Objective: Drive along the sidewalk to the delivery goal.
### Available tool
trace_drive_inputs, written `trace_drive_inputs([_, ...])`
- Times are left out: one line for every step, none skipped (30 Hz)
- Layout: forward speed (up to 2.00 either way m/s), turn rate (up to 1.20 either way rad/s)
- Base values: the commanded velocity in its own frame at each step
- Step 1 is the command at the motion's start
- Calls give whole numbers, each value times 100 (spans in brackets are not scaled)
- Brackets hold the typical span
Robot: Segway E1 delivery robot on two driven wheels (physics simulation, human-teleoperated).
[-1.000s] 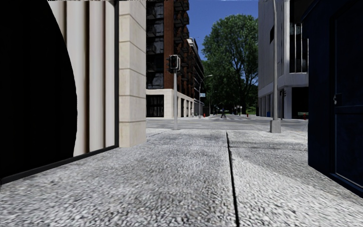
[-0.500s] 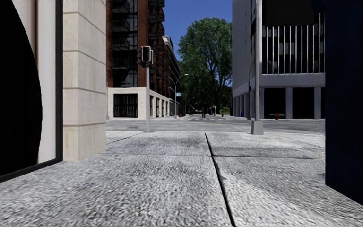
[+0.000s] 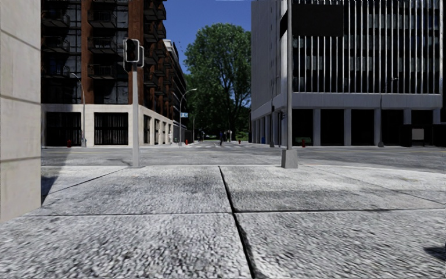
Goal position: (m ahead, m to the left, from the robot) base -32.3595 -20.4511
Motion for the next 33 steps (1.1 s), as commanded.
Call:
trace_drive_inputs([200,-49])
trace_drive_inputs([200,-55])
trace_drive_inputs([200,-58])
trace_drive_inputs([200,-58])
trace_drive_inputs([200,-58])
trace_drive_inputs([200,-58])
trace_drive_inputs([200,-58])
trace_drive_inputs([200,-58])
trace_drive_inputs([200,-58])
trace_drive_inputs([200,-58])
trace_drive_inputs([200,-58])
trace_drive_inputs([200,-58])
trace_drive_inputs([200,-58])
trace_drive_inputs([200,-58])
trace_drive_inputs([200,-58])
trace_drive_inputs([200,-58])
trace_drive_inputs([200,-58])
trace_drive_inputs([200,-58])
trace_drive_inputs([200,-58])
trace_drive_inputs([200,-58])
trace_drive_inputs([200,-58])
trace_drive_inputs([200,-58])
trace_drive_inputs([200,-58])
trace_drive_inputs([200,-58])
trace_drive_inputs([200,-58])
trace_drive_inputs([200,-58])
trace_drive_inputs([200,-58])
trace_drive_inputs([200,-58])
trace_drive_inputs([200,-58])
trace_drive_inputs([200,-58])
trace_drive_inputs([200,-58])
trace_drive_inputs([200,-58])
trace_drive_inputs([200,-58])
